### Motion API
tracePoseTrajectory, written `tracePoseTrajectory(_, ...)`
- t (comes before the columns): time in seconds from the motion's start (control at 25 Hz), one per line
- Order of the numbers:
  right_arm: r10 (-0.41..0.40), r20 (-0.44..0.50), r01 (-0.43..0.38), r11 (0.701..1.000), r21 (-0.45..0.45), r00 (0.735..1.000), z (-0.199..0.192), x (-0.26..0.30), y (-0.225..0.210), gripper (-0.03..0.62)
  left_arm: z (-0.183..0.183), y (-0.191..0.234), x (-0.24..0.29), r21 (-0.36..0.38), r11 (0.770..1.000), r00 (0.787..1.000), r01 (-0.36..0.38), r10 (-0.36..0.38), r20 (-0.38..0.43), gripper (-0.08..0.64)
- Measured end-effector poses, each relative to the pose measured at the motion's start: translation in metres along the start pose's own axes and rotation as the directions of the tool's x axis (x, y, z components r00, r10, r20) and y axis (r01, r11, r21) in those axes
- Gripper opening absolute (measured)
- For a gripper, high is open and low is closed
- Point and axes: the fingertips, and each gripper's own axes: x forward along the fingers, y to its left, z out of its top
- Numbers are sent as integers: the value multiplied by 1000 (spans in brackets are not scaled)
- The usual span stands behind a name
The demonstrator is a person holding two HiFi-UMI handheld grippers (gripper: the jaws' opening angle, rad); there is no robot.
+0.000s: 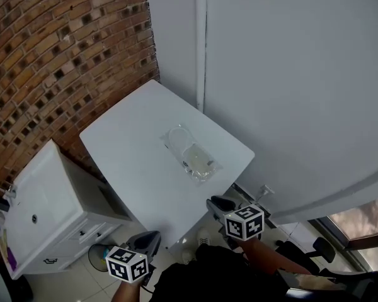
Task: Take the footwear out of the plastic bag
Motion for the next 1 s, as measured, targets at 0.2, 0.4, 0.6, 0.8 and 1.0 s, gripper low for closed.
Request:
tracePoseTrajectory(0.2, -117, -98, 99, 980, -173, 988, 26, 68, -63, 180, 28, 10, 4, -18, 998, 998, -62, 63, 24, 6)
tracePoseTrajectory(0.4, -174, -166, 98, 917, -387, 971, 37, 137, -82, 295, 38, 15, 12, -15, 994, 994, -110, 110, 7, 6)
tracePoseTrajectory(0.6, -242, -246, 73, 835, -545, 939, 16, 180, -89, 299, 35, 18, 19, -36, 989, 990, -141, 141, -12, 6)
tracePoseTrajectory(0.8, -304, -306, 99, 837, -538, 902, 0, 196, -112, 284, 32, 23, 25, -74, 986, 989, -148, 147, -19, 6)
tracePoseTrajectory(1.0, -309, -302, 70, 794, -604, 902, -2, 196, -112, 208, 45, 39, 29, -70, 987, 990, -143, 142, -14, 6)
